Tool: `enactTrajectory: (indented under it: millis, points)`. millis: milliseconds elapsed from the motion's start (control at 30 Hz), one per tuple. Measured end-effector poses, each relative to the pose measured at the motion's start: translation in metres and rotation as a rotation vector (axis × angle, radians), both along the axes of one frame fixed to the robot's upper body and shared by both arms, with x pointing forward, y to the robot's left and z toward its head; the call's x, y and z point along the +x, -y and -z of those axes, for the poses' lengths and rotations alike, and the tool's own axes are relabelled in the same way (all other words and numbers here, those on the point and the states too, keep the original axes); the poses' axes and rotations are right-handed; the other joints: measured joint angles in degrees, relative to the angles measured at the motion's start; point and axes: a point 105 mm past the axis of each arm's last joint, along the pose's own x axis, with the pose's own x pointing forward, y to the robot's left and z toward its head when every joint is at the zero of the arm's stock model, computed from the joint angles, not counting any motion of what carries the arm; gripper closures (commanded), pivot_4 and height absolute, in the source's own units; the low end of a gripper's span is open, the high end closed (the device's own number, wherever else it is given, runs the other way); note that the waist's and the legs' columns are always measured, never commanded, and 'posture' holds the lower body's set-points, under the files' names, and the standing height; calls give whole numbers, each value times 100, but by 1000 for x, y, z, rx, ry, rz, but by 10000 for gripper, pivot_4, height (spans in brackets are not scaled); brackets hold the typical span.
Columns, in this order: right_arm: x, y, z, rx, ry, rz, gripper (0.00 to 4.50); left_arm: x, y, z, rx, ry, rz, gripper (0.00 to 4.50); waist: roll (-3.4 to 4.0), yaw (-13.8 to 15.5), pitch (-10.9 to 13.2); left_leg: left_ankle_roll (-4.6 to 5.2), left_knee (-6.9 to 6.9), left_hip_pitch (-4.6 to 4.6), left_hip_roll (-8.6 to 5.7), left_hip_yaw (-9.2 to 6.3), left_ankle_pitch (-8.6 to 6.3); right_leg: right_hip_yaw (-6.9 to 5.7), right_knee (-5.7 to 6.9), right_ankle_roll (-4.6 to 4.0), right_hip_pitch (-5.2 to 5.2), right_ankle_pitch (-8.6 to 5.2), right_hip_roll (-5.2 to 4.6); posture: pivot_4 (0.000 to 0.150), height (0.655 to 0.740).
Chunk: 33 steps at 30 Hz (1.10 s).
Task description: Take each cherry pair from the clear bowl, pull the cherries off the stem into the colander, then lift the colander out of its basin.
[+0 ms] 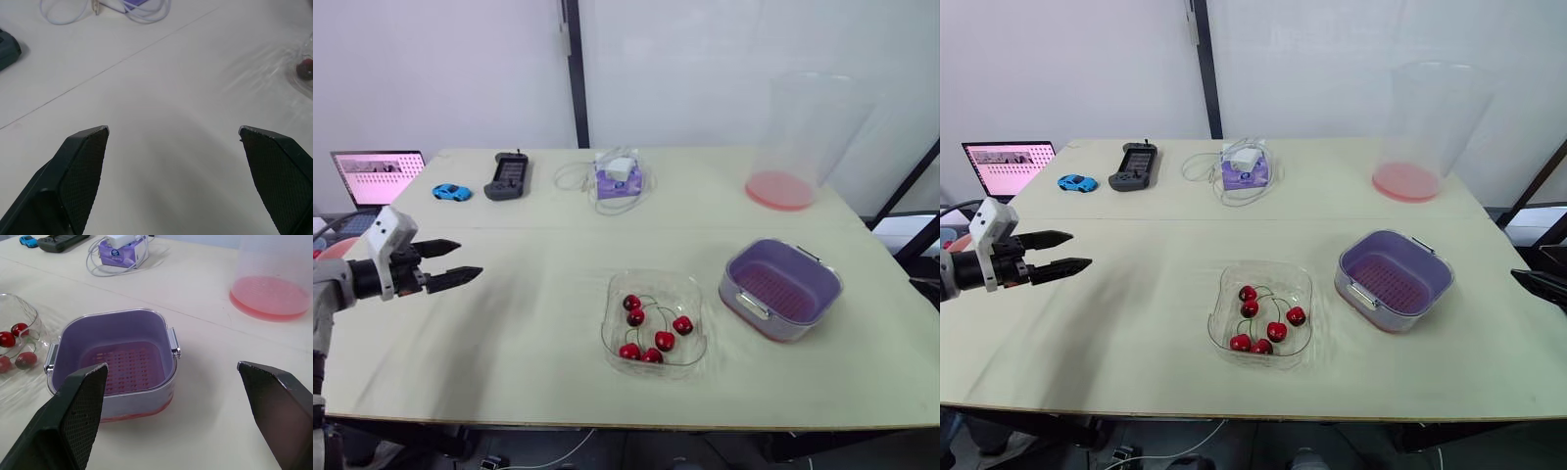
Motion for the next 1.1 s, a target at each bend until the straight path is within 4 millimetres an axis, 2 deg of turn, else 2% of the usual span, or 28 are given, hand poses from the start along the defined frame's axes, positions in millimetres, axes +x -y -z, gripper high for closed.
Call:
enactTrajectory:
  millis: [133,600,833,1000,1100]
  points:
    - [0,0,-1,0,2,-1,0,-2,-3,4,-6,-24,-14,186,0,2,0,0,1,0,0,0,0,0,0,0,0,0,0,1500,7332]
    - [5,-7,-8,-15,35,-9,0,0,-3,-7,-44,45,-46,186,0,7,0,0,1,0,0,0,0,0,1,0,0,0,-1,1500,7332]
    - [8,-13,-4,-8,10,-26,0,2,-4,-10,-71,55,-46,186,0,3,0,0,1,0,0,0,0,0,2,0,-1,0,0,1500,7332]
    - [11,-25,-7,-5,3,-67,0,0,-3,-8,-117,22,-43,186,0,3,0,0,2,0,0,0,0,0,3,0,-1,0,0,1500,7332]
    - [15,-37,-8,0,-7,-100,0,-4,3,-16,-182,15,3,186,0,4,0,0,2,0,0,0,0,0,4,0,-1,0,-1,1500,7332]
